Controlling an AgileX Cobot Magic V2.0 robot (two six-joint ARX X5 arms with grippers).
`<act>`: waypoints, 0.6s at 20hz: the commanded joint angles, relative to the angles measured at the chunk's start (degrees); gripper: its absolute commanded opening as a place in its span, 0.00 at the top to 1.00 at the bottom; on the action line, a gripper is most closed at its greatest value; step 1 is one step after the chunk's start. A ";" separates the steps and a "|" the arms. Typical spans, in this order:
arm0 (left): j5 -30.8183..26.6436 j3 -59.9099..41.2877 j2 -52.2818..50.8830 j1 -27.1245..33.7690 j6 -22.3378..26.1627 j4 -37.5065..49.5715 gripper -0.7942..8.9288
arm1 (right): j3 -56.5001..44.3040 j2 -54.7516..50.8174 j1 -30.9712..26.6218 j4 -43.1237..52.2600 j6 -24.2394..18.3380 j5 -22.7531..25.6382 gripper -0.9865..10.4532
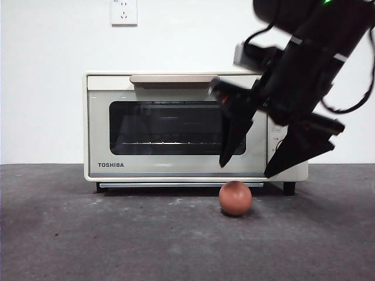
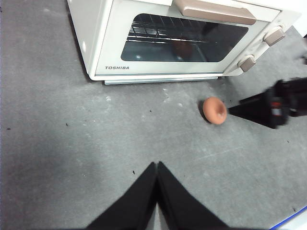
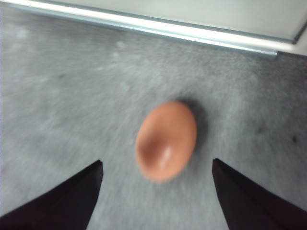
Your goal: Eggoven
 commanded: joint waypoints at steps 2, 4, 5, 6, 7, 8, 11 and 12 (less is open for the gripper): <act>0.26 0.96 0.28 -0.09 0.74 0.70 0.91 | 4.44 6.08 0.59 0.79 0.28 1.16 0.60; 0.26 0.96 0.28 -0.13 0.74 0.70 0.91 | 6.40 8.79 0.59 0.42 0.22 1.29 0.60; 0.26 0.96 0.28 -0.13 0.74 0.68 0.91 | 7.06 9.90 0.59 0.13 0.20 1.51 0.60; 0.26 0.96 0.28 -0.13 0.74 0.66 0.91 | 7.50 10.99 0.59 0.09 0.20 1.68 0.60; 0.26 0.96 0.28 -0.13 0.74 0.66 0.91 | 7.61 11.76 0.59 0.20 0.20 1.68 0.60; 0.26 0.96 0.28 -0.13 0.74 0.66 0.91 | 7.65 12.55 0.59 0.20 0.20 1.68 0.60; 0.26 0.96 0.28 -0.13 0.76 0.70 0.91 | 7.65 14.36 0.59 0.24 0.20 1.73 0.61; 0.26 0.96 0.28 -0.13 0.76 0.72 0.91 | 7.65 14.58 0.59 0.31 0.22 1.77 0.61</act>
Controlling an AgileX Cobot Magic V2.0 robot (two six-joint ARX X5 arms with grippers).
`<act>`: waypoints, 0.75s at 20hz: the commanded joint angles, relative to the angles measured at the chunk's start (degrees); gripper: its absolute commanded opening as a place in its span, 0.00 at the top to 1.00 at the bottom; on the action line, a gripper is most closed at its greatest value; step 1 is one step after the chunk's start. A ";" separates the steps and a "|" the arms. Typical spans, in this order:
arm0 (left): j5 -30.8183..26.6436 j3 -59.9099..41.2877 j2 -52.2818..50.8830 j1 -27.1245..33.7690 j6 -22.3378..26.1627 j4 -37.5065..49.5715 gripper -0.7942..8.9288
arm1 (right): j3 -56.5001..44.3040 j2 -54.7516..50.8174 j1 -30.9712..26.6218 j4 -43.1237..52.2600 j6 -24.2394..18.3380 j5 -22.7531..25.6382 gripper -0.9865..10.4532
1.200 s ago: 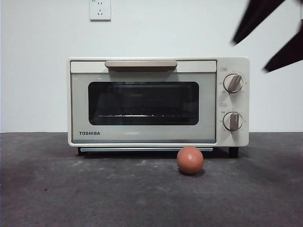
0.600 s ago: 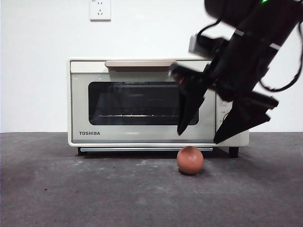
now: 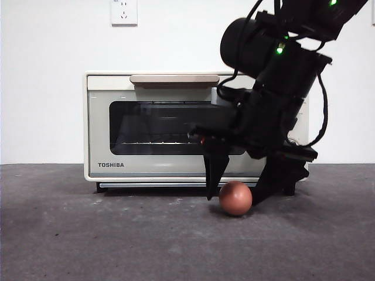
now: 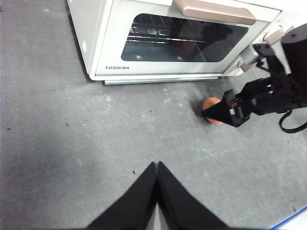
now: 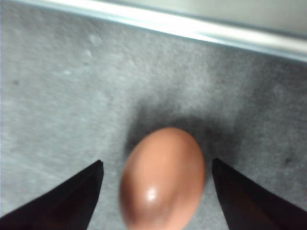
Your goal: Eggoven
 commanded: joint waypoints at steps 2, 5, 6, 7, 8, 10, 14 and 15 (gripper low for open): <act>0.28 0.96 0.31 -0.13 0.76 0.70 0.91 | 0.94 1.46 0.63 0.46 0.20 1.42 0.65; 0.28 0.96 0.31 -0.13 0.90 0.70 0.91 | 0.94 1.46 0.59 0.04 0.17 1.42 0.76; 0.28 0.96 0.31 -0.13 0.90 0.70 0.91 | 0.94 1.46 0.59 0.00 0.13 1.25 0.80; 0.28 0.96 0.31 -0.13 0.90 0.70 0.91 | 0.94 1.46 0.59 -0.04 0.13 1.22 0.83; 0.28 0.96 0.31 -0.13 0.90 0.74 0.91 | 0.94 1.46 0.61 -0.07 -0.04 1.25 0.87; 0.28 0.96 0.57 -0.13 0.90 1.03 0.91 | 0.94 1.33 0.61 -0.04 -0.50 0.07 0.91; 1.75 1.42 3.98 -1.31 0.57 5.11 0.91 | 0.94 -2.73 1.03 -2.08 -2.58 -0.81 0.91; 1.75 1.90 5.49 -2.12 0.46 6.67 0.91 | 0.94 -4.50 1.51 -3.13 -3.08 -0.83 0.91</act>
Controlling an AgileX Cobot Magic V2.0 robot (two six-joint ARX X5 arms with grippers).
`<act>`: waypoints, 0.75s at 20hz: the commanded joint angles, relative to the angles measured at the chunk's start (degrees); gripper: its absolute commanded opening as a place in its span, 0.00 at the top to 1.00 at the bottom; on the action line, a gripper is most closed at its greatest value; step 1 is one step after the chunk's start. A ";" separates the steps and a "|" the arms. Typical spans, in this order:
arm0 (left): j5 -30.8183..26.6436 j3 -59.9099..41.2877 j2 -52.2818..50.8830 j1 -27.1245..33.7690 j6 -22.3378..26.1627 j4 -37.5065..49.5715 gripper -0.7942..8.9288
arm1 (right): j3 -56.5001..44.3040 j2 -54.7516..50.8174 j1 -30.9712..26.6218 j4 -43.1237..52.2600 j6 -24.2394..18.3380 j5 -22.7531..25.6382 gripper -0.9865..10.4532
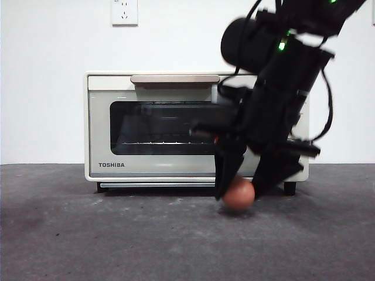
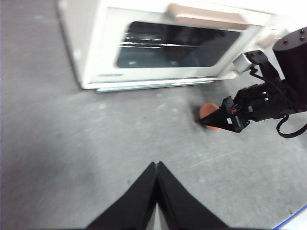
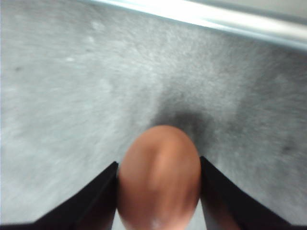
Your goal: Eggoven
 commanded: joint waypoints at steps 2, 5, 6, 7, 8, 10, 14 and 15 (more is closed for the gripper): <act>0.42 3.37 5.70 -2.95 -0.20 5.90 0.91 | 0.85 -7.04 1.75 -3.41 -3.48 -0.15 0.91; 0.07 5.20 12.74 -6.91 -1.49 13.68 0.91 | 0.85 -15.52 3.26 -7.56 -5.35 0.11 0.91; -0.52 5.99 15.39 -8.31 -1.49 16.09 0.91 | 0.85 -18.69 3.67 -8.83 -5.77 0.55 0.91; -1.38 7.02 18.16 -9.68 -1.46 18.14 0.91 | 0.85 -21.79 3.93 -9.90 -6.03 0.59 0.91; -2.27 8.09 21.09 -11.13 -1.44 20.33 0.91 | 0.85 -24.72 4.00 -10.80 -6.12 0.55 0.91; -4.68 10.43 26.88 -13.66 -1.36 24.79 0.91 | 0.85 -30.25 4.02 -12.68 -6.12 0.70 0.91; -5.99 14.80 36.11 -16.06 -0.98 29.70 0.91 | 0.85 -38.14 4.00 -15.93 -6.36 3.10 0.91; -6.43 15.65 37.75 -16.44 -0.96 30.38 0.91 | 0.85 -39.28 4.02 -16.46 -6.38 3.80 0.91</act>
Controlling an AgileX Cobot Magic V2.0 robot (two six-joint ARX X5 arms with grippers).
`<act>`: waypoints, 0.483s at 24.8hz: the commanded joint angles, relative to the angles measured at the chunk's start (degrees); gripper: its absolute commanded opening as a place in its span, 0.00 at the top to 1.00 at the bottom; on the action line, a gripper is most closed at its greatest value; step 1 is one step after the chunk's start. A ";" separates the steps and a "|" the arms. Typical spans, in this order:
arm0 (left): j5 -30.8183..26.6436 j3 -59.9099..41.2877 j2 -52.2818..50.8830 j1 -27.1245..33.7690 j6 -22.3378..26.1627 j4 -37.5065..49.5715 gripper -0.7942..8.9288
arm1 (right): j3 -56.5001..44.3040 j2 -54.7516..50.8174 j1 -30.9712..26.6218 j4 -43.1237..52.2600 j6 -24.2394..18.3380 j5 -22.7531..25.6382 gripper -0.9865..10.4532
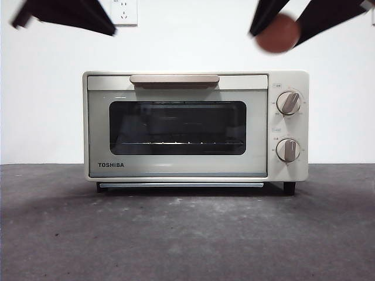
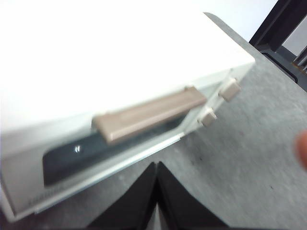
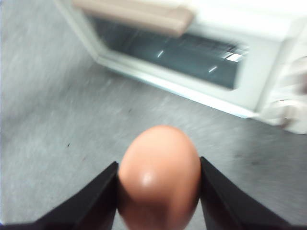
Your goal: Eggoven
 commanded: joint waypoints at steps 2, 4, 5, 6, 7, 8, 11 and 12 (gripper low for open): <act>-0.96 4.11 6.54 -1.51 0.39 2.89 0.91 | 0.85 -3.91 0.44 -1.77 -1.29 1.84 0.91; -1.07 5.77 9.51 -2.01 0.81 3.74 0.91 | 0.85 -5.77 0.44 -2.95 -1.31 2.38 0.91; -1.53 6.60 10.73 -2.16 1.27 3.74 0.91 | 0.85 -6.49 0.44 -3.43 -1.31 2.64 0.91; -2.49 7.52 12.13 -2.43 1.77 3.74 0.91 | 0.85 -7.28 0.44 -3.91 -1.36 2.75 0.91; -3.39 8.22 13.11 -2.64 2.12 3.74 0.91 | 0.85 -7.85 0.44 -4.33 -1.36 2.84 0.91; -4.04 8.94 14.25 -2.95 2.56 3.74 0.91 | 0.85 -8.46 0.44 -4.72 -1.36 2.93 0.91; -4.61 10.88 17.11 -3.54 3.21 3.69 0.91 | 0.85 -9.55 0.44 -5.66 -1.36 2.99 0.91; -4.70 11.37 17.88 -3.65 3.26 3.78 0.91 | 0.85 -9.77 0.44 -5.92 -1.38 2.99 0.91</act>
